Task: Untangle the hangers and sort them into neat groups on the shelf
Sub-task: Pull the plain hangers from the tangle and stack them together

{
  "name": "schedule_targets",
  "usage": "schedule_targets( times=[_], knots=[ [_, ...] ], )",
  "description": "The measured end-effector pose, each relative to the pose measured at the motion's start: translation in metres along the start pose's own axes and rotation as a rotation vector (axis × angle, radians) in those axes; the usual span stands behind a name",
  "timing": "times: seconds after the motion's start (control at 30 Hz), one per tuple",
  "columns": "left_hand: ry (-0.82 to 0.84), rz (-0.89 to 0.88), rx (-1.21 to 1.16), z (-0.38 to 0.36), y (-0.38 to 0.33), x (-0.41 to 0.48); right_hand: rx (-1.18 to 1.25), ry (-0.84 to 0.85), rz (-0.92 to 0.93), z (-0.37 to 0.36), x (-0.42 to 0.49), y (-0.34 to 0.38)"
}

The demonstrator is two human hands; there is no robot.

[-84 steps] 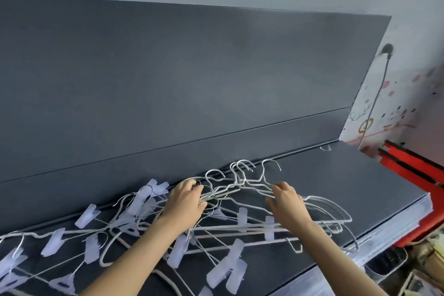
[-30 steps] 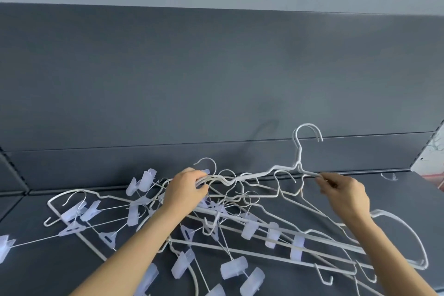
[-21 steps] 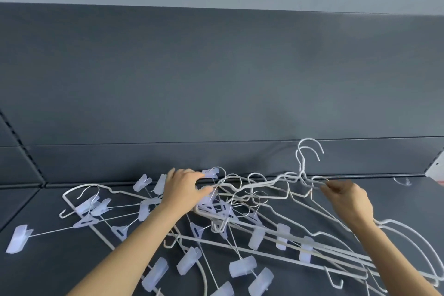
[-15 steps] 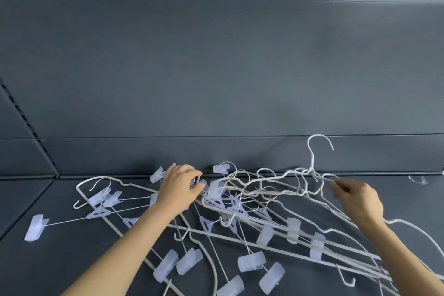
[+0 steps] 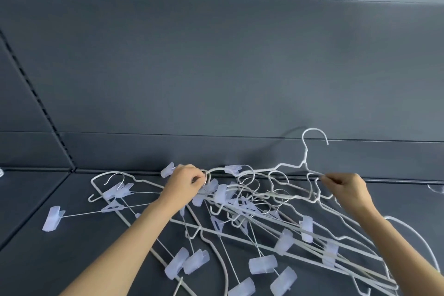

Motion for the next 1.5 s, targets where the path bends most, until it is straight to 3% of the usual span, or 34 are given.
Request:
schedule_targets(
  times=[0.17, 0.37, 0.63, 1.03, 1.27, 1.5],
  knots=[
    [-0.025, 0.012, -0.017, 0.007, 0.007, -0.003, 0.006, -0.026, -0.005, -0.003, 0.001, 0.013],
    [-0.077, -0.058, 0.138, 0.009, 0.004, -0.008, 0.001, -0.039, 0.002, 0.001, 0.002, 0.016],
    [-0.225, -0.084, 0.074, 0.019, 0.000, -0.017, -0.037, -0.082, -0.010, 0.012, -0.007, 0.009],
    [-0.272, -0.128, 0.064, 0.019, -0.005, -0.028, 0.048, -0.142, 0.048, 0.017, -0.017, 0.021],
    [-0.389, -0.130, -0.034, 0.018, 0.001, -0.034, 0.014, -0.139, -0.020, 0.012, -0.017, 0.024],
    [-0.352, -0.078, 0.062, 0.033, 0.015, -0.048, 0.034, -0.156, -0.040, 0.010, -0.015, 0.019]
  ],
)
Point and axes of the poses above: each hand's wrist, its own x-axis towards the middle knuckle, its own z-axis out of the back of the hand, y = z × x, the point moved 3 cm from there along x, towards the middle knuckle, and after that the axes turned 7 degrees about y, right-handed, at the moved point
